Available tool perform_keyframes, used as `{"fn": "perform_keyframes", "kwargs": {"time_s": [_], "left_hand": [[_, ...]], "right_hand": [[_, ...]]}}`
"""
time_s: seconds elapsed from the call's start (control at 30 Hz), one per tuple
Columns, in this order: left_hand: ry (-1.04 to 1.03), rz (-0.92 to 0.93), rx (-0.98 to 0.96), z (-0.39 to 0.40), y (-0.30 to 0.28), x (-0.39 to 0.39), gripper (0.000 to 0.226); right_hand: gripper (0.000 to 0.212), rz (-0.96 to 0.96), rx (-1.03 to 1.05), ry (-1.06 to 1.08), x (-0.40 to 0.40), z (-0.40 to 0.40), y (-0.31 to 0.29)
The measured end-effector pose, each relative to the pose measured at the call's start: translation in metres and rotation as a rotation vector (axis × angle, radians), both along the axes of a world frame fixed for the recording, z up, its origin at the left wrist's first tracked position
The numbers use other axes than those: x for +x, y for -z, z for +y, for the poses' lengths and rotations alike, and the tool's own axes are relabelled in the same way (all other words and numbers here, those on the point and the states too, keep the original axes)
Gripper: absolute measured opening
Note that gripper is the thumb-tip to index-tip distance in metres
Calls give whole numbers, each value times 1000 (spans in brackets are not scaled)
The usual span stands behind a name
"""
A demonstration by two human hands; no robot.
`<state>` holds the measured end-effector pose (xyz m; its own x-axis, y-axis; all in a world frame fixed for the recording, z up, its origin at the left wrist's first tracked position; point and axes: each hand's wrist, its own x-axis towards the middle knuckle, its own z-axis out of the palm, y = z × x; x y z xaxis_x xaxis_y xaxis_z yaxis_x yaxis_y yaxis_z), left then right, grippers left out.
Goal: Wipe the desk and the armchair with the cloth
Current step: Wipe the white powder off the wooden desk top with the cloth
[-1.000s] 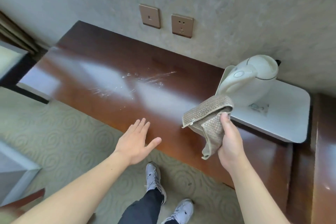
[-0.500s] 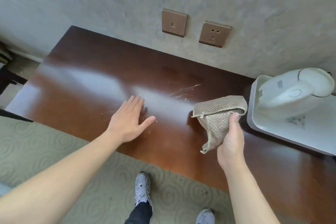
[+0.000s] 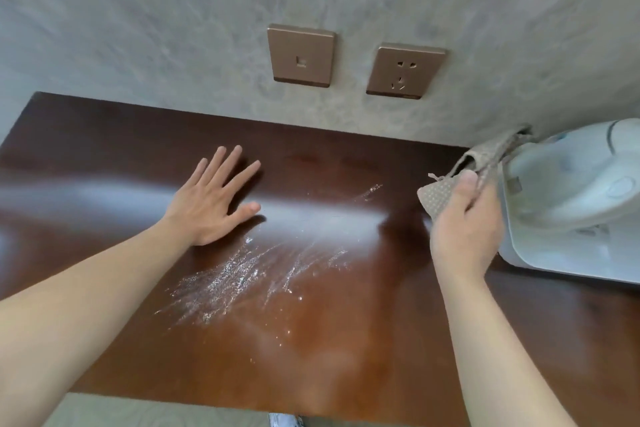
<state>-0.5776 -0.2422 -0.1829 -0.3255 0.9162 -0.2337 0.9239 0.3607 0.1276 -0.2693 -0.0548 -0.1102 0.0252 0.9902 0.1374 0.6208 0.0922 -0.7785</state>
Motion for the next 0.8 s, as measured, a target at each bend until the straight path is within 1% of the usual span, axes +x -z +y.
{"fn": "perform_keyframes", "kwargs": {"time_s": [0.07,0.17,0.23,0.3,0.37,0.5,0.57,0.63,0.67,0.73,0.8], "left_hand": [[-1,5,16,6,8,-2,82],[-20,16,68,9,18,-1,80],[-8,10,83,7,21,-3,79],[-4,3,103,8,21,-5,78],[-8,-10,117,8,21,-7,76],[-15,-43,154,7,21,-7,75],[-18,-53,171,7,21,-7,75],[-15,-49,179,7,22,-7,76],[-10,-46,179,7,23,-7,77],[-5,-41,175,6,23,-7,79],[-10,-31,168,6,23,-8,81]], "right_hand": [[59,-147,36,-122,-2,6,11],[63,-363,-40,-329,-18,5,35],[56,-385,-124,-416,-32,0,53],[52,-334,-212,-401,-42,-3,65],[56,-308,-263,-363,-50,-1,72],[63,-405,-349,-425,-63,9,80],[60,-439,-366,-419,-69,13,82],[54,-512,-342,-414,-72,17,87],[54,-585,-320,-420,-72,18,89],[57,-730,-280,-431,-74,13,94],[59,-794,-259,-432,-77,7,97]]}}
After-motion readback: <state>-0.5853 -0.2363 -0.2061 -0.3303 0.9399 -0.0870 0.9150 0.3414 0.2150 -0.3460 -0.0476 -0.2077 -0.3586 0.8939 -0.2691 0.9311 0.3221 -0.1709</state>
